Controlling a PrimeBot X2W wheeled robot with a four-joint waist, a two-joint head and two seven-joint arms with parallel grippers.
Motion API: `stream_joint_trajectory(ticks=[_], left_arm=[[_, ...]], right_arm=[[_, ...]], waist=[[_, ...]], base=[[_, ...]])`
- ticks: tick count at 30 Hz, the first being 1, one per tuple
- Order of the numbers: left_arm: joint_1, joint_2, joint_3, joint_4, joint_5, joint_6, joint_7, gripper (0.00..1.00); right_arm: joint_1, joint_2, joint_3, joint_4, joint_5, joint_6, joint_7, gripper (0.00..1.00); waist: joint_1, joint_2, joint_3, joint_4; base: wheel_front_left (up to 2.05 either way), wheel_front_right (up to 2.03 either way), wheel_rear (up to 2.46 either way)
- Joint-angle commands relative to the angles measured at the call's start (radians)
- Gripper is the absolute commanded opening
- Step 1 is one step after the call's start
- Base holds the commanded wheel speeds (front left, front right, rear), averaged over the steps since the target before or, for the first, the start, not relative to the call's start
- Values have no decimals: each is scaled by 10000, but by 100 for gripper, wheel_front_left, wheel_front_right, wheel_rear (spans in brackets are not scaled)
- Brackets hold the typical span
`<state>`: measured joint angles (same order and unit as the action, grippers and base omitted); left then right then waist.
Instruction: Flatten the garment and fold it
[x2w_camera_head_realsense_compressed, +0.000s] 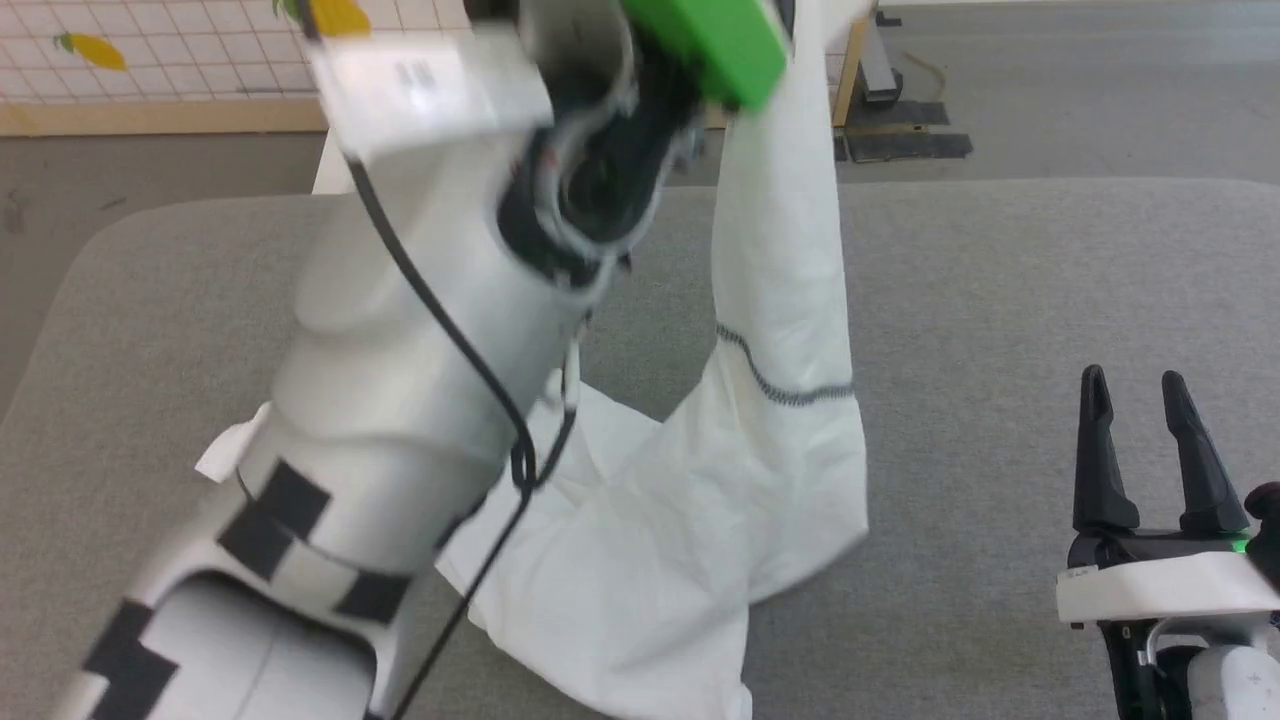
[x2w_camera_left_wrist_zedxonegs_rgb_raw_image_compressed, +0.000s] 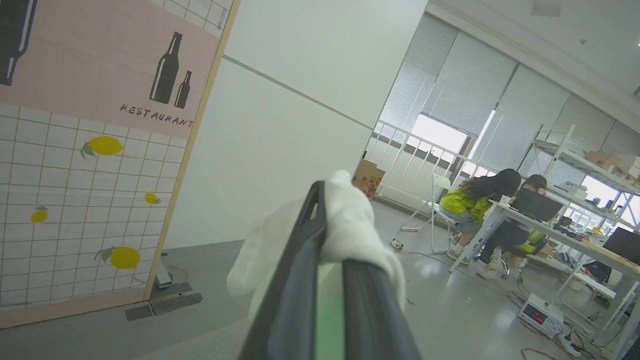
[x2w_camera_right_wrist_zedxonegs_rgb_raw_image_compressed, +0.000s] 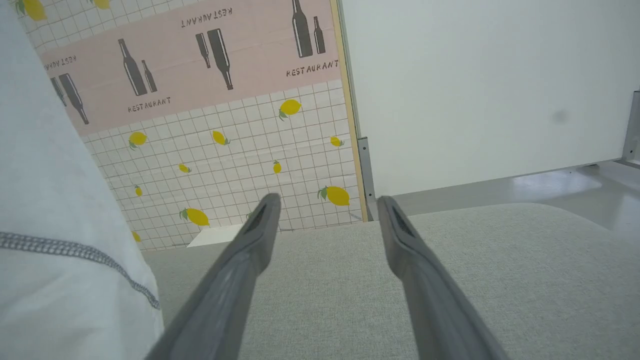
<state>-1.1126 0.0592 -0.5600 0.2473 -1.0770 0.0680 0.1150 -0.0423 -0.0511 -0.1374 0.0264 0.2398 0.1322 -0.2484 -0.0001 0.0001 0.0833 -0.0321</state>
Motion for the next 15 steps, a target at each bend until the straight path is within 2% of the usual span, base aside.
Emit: stream_joint_trajectory(ticks=[1,7,11,15], left_arm=[[526,66,-114,-131,127,14,-156,0],[2558,774,-889,-689,1026,164,-929,0],[3984,1272,-1518,-910,1624,434,-1302,0],[5090,1651,-2299,-618,2175,806,-1238,0]], right_arm=[[-184,9,-29,-32,-27,-15,-99,100],[-321,9,-113,-135,-82,-15,-78,100],[-317,9,-175,-179,-127,-15,-52,100],[-288,9,-192,-180,-134,-15,-27,100]], waist=[[1,-1,148,111],[1,-1,345,220],[1,-1,405,306],[1,-1,432,358]], base=[[0,0,0],[0,0,0],[0,0,0],[0,0,0]])
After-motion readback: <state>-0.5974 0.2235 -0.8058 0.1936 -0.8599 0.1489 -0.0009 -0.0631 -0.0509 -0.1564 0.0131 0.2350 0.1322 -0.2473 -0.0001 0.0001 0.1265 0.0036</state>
